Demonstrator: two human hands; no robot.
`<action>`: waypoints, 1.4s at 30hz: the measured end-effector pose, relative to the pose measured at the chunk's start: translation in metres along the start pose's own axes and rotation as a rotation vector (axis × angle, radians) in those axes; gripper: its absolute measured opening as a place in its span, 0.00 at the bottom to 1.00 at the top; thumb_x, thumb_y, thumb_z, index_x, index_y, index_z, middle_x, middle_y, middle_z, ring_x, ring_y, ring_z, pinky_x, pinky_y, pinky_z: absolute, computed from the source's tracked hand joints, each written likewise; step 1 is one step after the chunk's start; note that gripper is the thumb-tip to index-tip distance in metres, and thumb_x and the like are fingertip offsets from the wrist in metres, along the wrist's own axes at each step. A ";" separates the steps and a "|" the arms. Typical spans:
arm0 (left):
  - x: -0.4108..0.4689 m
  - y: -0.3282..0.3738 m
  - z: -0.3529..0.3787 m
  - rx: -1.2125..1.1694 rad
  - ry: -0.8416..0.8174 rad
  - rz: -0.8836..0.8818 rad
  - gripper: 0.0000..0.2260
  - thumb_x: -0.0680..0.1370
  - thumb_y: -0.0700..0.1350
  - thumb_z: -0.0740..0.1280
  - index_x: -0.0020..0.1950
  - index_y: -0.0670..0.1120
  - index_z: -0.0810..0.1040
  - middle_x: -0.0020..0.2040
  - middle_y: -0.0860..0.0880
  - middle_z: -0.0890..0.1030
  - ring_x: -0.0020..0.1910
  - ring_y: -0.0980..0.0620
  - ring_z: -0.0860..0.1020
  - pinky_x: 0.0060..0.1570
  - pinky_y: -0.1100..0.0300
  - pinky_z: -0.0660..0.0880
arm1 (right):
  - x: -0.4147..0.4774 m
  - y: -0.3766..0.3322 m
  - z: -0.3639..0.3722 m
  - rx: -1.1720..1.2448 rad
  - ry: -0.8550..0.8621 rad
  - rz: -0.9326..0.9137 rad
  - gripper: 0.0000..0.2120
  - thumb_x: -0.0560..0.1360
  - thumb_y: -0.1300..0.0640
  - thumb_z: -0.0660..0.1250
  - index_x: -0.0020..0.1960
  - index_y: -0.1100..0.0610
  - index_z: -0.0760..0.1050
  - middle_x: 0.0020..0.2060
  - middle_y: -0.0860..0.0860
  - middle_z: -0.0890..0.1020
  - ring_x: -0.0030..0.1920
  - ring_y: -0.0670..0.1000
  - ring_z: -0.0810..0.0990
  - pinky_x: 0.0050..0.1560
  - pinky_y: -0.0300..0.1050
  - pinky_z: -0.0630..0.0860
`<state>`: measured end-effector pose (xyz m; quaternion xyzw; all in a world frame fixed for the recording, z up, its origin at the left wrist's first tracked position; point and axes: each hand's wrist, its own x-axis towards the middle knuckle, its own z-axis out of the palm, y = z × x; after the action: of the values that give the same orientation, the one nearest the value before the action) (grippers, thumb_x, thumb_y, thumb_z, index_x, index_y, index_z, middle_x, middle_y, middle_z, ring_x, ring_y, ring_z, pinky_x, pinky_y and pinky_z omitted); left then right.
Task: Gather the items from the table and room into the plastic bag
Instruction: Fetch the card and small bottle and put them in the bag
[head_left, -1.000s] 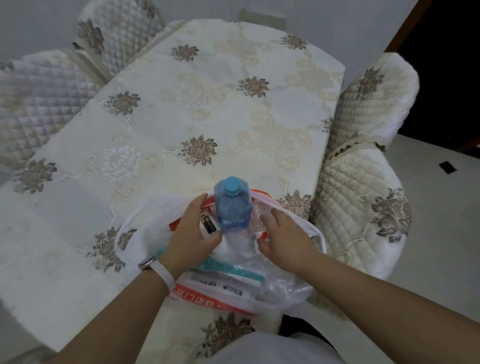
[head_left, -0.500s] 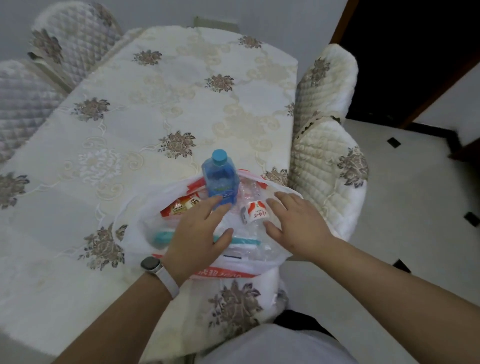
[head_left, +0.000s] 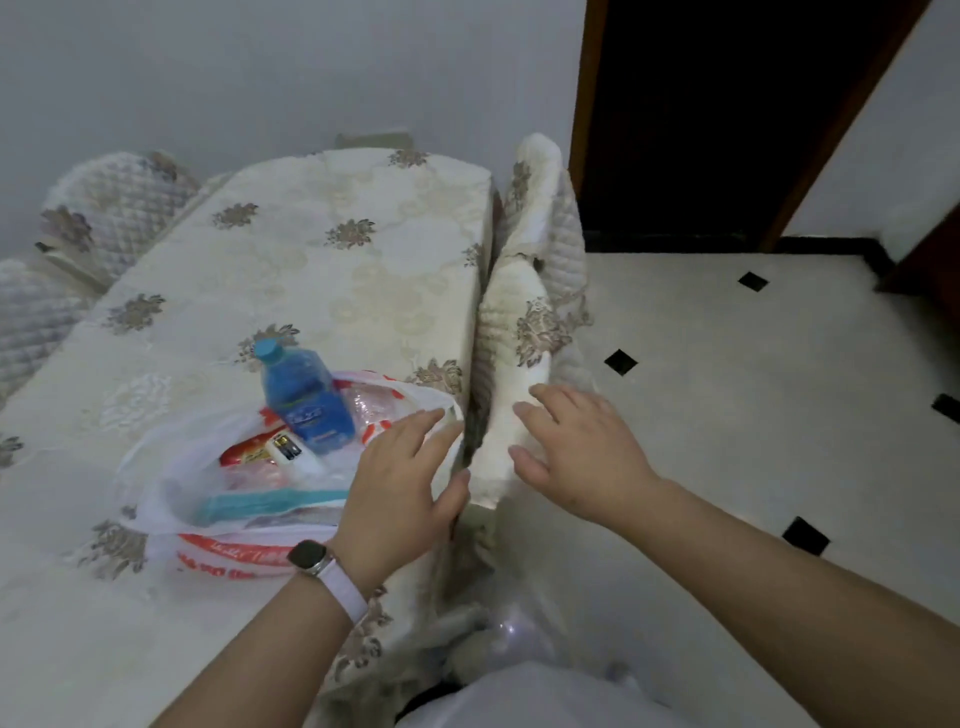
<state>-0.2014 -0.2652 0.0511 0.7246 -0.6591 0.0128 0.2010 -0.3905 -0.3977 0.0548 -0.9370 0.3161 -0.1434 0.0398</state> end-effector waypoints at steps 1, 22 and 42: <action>0.009 0.019 0.005 0.021 0.000 0.017 0.20 0.75 0.52 0.67 0.64 0.44 0.78 0.64 0.42 0.78 0.61 0.41 0.76 0.59 0.49 0.73 | -0.010 0.019 -0.007 -0.006 0.015 -0.001 0.23 0.73 0.42 0.59 0.58 0.56 0.79 0.56 0.56 0.80 0.56 0.58 0.78 0.55 0.52 0.73; 0.204 0.228 0.119 0.012 -0.017 0.421 0.20 0.75 0.54 0.64 0.63 0.45 0.79 0.63 0.42 0.78 0.60 0.39 0.76 0.57 0.47 0.73 | -0.112 0.268 -0.084 -0.144 0.112 0.297 0.23 0.73 0.42 0.61 0.60 0.56 0.79 0.59 0.57 0.80 0.58 0.60 0.78 0.58 0.54 0.72; 0.528 0.164 0.224 -0.105 -0.063 0.401 0.20 0.76 0.52 0.66 0.65 0.45 0.77 0.66 0.42 0.77 0.66 0.40 0.73 0.64 0.44 0.71 | 0.151 0.480 -0.070 -0.236 0.026 0.362 0.23 0.75 0.43 0.58 0.61 0.56 0.79 0.59 0.56 0.80 0.58 0.58 0.78 0.59 0.52 0.72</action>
<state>-0.3452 -0.8440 0.0401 0.5676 -0.7957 -0.0045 0.2115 -0.5751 -0.8699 0.0787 -0.8612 0.4942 -0.1079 -0.0493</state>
